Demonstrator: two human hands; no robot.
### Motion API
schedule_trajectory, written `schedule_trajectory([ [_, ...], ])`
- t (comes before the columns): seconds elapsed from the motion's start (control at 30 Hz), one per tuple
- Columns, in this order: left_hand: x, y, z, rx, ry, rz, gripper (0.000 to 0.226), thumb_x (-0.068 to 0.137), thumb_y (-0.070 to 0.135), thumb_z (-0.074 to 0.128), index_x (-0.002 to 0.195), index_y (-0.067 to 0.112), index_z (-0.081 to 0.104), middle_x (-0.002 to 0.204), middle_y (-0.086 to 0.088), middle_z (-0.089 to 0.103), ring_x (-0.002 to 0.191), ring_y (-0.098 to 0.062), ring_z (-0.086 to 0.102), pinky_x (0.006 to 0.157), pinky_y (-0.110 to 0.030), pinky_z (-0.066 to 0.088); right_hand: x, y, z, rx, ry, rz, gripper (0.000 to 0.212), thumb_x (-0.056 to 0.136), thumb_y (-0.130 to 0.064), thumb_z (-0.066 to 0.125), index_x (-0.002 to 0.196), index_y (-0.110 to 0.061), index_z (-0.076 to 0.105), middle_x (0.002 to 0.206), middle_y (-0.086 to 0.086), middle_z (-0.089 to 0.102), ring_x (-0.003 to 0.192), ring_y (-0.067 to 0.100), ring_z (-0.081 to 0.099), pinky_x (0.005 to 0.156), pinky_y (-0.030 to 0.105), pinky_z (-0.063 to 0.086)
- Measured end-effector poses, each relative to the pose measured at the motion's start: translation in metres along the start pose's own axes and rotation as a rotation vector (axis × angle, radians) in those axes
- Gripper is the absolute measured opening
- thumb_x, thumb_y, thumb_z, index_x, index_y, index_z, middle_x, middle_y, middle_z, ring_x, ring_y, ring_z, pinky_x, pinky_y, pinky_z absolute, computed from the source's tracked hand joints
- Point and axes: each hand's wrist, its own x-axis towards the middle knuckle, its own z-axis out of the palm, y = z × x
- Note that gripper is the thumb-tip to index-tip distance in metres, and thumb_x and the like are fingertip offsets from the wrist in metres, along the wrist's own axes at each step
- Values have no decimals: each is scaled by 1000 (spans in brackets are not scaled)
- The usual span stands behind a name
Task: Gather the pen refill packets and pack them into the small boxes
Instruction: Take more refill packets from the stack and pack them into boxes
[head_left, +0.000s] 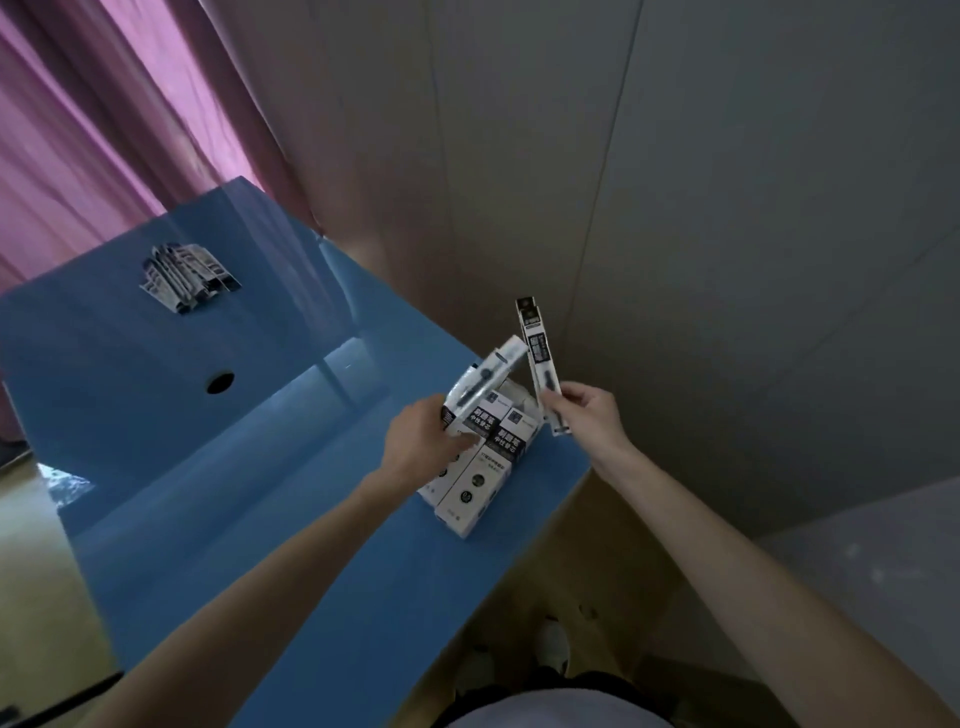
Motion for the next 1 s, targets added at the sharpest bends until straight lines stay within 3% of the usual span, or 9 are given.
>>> schedule_trajectory([
  [0.1, 1, -6, 12, 143, 12, 61, 33, 80, 42, 82, 98, 25, 60, 92, 9, 68, 80, -16, 65, 67, -34, 54, 8, -6, 3, 66, 56, 31, 9, 96, -17, 72, 102, -13, 78, 89, 1, 78, 74, 9, 72, 65, 19, 54],
  [0.27, 1, -17, 17, 143, -23, 20, 40, 77, 52, 81, 97, 26, 57, 94, 10, 68, 85, -16, 66, 73, -40, 58, 10, -8, 11, 94, 103, 80, 12, 92, -12, 76, 103, -10, 72, 86, 2, 77, 56, 4, 66, 52, 18, 53],
  [0.5, 3, -24, 16, 0, -66, -82, 39, 77, 50, 79, 98, 25, 58, 97, 10, 70, 92, -16, 67, 75, -37, 56, 7, 1, 19, 152, 164, 86, 11, 88, -13, 81, 94, -9, 72, 81, -1, 74, 64, 4, 71, 67, 28, 63],
  [0.63, -1, -24, 17, 3, -42, -78, 38, 77, 43, 78, 95, 17, 57, 91, 3, 69, 86, -19, 65, 75, -44, 57, 4, 1, 19, 187, 207, 74, 16, 88, -12, 81, 101, -7, 74, 94, 7, 77, 73, 9, 74, 68, 27, 63],
  [0.83, -6, -14, 16, 151, -42, 40, 36, 78, 39, 76, 88, 18, 49, 81, 1, 63, 76, -20, 61, 64, -40, 52, 4, 0, 19, 209, 274, 38, 26, 88, -9, 79, 112, -14, 68, 99, 6, 77, 85, 20, 77, 74, 36, 65],
  [1.0, -9, -3, 19, 200, -57, 80, 34, 78, 33, 75, 91, 15, 49, 77, 0, 60, 70, -20, 58, 55, -34, 43, 1, 7, 18, 175, 328, 44, 19, 89, -15, 80, 104, -15, 70, 98, 7, 78, 77, 16, 70, 67, 25, 59],
])
